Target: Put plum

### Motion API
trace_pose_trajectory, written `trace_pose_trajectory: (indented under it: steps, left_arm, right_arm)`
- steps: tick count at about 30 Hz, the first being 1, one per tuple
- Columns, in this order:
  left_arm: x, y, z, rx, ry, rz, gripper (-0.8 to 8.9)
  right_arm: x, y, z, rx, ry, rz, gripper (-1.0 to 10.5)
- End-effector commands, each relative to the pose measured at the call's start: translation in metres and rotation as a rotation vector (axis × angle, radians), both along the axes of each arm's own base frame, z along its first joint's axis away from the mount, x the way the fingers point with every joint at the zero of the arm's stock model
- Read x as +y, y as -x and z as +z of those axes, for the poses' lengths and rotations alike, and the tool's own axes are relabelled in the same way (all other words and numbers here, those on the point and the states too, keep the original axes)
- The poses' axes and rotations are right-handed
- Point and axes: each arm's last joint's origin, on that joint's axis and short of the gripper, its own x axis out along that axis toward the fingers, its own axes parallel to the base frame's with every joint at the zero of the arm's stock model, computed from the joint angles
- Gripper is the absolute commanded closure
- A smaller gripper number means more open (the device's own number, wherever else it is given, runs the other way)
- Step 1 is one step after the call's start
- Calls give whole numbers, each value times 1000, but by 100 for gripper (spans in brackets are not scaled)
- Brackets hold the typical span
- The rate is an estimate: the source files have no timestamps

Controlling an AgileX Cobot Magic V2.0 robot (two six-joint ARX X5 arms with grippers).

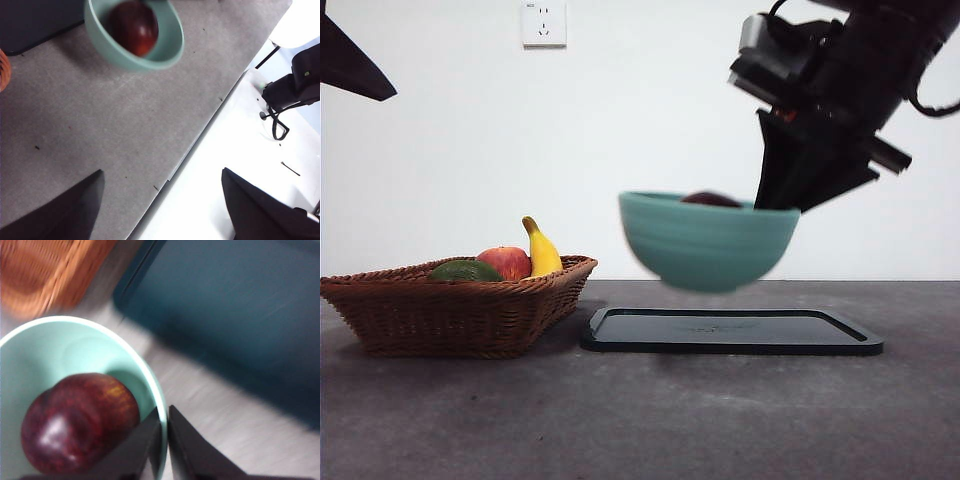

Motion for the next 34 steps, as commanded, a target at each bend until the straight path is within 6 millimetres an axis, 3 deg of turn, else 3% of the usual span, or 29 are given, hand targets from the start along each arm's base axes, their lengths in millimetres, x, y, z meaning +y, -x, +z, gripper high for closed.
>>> trace_pose_trajectory:
  steps: [1,10,19,28,34]
  left_arm:
    - [-2,-1,3,-23,10,-17,440]
    - [-2,-1,3,-21,9,-16,440]
    - [-2,-1,3,-21,9,-16,440]
    - [-2,-1,3,-21,9,-16,440]
    - [-2,-1,3,-21,9,-16,440]
  right_arm:
    - [0,-19,8,-20,7,-14,935]
    - [-3,-75,11,-23,52,-60,935]
    - [-3,-116,-13,25,81,-84,935]
    - [-4,-134,-42,71,100,-95,935]
    - [-4,-135,-47,85,105,-98,935]
